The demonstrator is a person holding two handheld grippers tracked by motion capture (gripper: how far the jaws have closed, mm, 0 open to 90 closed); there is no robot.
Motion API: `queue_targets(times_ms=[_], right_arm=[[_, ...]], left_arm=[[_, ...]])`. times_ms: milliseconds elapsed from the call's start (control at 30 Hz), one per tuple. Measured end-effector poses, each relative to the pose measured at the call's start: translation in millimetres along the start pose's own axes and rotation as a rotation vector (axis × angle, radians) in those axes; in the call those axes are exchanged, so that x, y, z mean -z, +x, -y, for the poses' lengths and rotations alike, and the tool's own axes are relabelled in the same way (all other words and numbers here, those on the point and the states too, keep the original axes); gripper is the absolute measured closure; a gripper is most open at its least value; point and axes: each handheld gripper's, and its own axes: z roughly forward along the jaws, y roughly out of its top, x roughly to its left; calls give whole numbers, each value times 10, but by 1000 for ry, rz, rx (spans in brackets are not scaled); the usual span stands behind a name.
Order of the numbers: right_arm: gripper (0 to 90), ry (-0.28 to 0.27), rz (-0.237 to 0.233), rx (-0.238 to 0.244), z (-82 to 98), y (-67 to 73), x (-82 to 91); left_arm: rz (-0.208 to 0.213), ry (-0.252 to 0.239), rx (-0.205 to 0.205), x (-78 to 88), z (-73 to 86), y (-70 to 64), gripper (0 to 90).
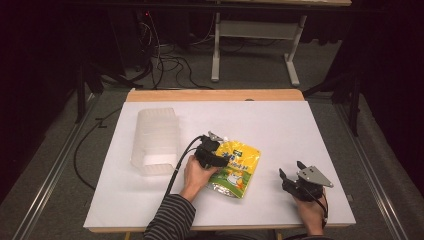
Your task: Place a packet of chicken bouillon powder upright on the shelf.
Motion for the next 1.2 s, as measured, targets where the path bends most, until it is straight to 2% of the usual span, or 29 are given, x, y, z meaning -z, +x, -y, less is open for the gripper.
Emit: queue_targets(times_ms=[100, 167, 367, 533, 633, 733, 767, 800, 833, 900, 1000, 1200], right_arm=[[319, 1, 0, 1, 0, 0, -1], [319, 4, -1, 1, -1, 3, -3], [320, 3, -2, 2, -1, 3, -8], [320, 6, -3, 10, -3, 7, -12], [320, 7, -3, 6, -2, 7, -11], [320, 10, -3, 12, -4, 7, -13], [320, 10, -3, 12, -4, 7, -13], [320, 11, -2, 11, -5, 9, -14], [320, 11, -2, 11, -5, 9, -14], [319, 10, -2, 12, -5, 7, -14], [320, 9, -2, 10, -4, 7, -13], [319, 5, -5, 5, -2, 4, -10]], left_arm=[[-11, 21, -29, -9, -21, -20, 310], [-32, 35, -62, -15, -29, -50, 313], [-31, 36, -60, -11, -28, -67, 350], [-23, 35, -57, 4, -28, -52, 441], [-7, 36, -60, 17, -24, -66, 496], [7, 34, -69, 22, -21, -85, 608], [17, 33, -71, 23, -19, -95, 608], [58, 33, -76, 25, -15, -99, 708], [58, 33, -76, 25, -15, -99, 754], [84, 21, -89, 25, 2, -113, 814], [91, 24, -91, 29, -3, -103, 831], [123, -11, -82, 104, -18, -85, 847]])
